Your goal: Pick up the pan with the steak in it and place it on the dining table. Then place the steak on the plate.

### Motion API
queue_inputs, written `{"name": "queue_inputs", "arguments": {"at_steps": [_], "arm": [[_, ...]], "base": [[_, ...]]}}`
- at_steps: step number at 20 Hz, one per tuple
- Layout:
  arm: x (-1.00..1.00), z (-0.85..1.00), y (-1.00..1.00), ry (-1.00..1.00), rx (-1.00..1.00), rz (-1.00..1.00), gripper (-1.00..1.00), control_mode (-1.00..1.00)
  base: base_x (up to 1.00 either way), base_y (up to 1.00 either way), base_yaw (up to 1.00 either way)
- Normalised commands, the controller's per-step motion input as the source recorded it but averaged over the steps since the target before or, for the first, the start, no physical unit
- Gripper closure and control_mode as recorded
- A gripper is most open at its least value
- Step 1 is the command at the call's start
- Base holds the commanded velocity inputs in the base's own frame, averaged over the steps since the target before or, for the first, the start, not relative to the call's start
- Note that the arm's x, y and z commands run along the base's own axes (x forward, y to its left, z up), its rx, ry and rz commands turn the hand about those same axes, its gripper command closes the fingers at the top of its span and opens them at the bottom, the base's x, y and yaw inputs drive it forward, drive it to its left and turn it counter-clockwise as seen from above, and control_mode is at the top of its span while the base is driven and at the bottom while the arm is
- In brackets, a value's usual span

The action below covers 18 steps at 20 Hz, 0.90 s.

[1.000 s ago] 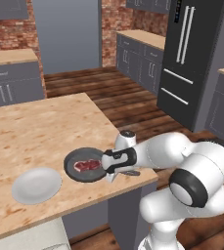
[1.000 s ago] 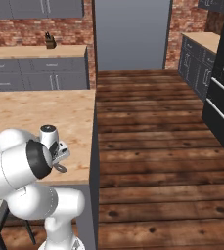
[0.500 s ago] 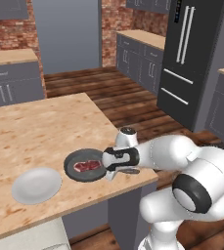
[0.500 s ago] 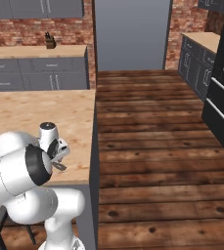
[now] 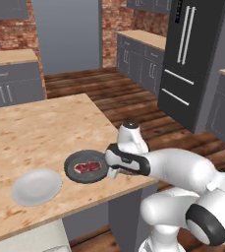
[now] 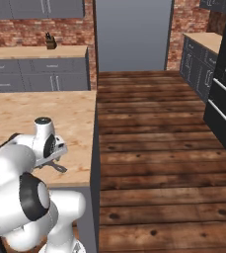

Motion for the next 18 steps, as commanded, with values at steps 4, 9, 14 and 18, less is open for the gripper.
{"name": "queue_inputs", "arguments": {"at_steps": [4,9,14,18], "arm": [[-0.60,0.37,-0.10,0.00,-0.02,0.00,-1.00,-1.00],[-0.61,0.37,-0.05,-0.01,0.00,0.02,-1.00,-1.00],[-0.08,0.36,0.14,-0.02,-0.01,0.06,-1.00,-1.00],[0.04,0.29,0.15,0.00,-0.03,0.05,-1.00,-1.00]], "base": [[0.00,0.00,0.00],[0.00,0.00,0.00],[0.00,0.00,0.00],[0.00,0.00,0.00]]}}
